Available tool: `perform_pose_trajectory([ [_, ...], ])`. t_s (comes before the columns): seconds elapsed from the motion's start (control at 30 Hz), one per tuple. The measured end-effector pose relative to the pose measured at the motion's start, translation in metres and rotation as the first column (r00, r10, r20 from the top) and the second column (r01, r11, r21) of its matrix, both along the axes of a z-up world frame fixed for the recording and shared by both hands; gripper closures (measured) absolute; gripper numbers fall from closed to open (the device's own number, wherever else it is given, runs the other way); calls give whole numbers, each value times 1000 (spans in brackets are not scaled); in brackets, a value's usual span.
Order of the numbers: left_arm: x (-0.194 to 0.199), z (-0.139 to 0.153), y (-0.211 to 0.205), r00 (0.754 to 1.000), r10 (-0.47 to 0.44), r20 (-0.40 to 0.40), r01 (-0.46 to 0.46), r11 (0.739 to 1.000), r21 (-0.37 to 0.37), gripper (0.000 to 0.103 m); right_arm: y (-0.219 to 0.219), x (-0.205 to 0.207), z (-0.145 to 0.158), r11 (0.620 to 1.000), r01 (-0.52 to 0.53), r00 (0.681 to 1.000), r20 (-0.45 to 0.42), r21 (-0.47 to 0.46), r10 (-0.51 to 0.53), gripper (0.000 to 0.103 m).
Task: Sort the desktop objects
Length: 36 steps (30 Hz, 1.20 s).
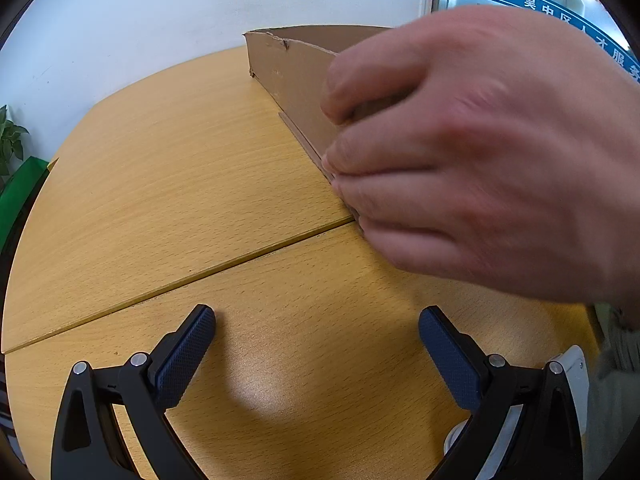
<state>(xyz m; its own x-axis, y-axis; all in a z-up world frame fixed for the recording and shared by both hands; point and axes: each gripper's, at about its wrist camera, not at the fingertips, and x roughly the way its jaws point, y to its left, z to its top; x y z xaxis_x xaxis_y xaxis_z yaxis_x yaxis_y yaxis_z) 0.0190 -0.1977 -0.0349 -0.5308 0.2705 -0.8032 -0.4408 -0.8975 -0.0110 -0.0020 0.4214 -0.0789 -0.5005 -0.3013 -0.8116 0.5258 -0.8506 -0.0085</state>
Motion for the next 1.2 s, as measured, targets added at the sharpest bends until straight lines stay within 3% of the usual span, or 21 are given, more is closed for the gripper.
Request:
perform_pose_trajectory([
  [0.87, -3, -2, 1, 1000, -3, 0, 3, 1000, 1, 0, 0, 2, 0, 1000, 3, 1000, -1, 0, -3, 0],
  [1.0, -3, -1, -1, 1000, -2, 0, 2, 1000, 1, 0, -4, -2, -2, 999, 54, 999, -1, -1, -54, 0],
  [1.2, -9, -12, -6, 1000, 16, -1, -16, 1000, 2, 0, -13, 8, 8, 958, 288, 958, -5, 1, -288, 0],
])
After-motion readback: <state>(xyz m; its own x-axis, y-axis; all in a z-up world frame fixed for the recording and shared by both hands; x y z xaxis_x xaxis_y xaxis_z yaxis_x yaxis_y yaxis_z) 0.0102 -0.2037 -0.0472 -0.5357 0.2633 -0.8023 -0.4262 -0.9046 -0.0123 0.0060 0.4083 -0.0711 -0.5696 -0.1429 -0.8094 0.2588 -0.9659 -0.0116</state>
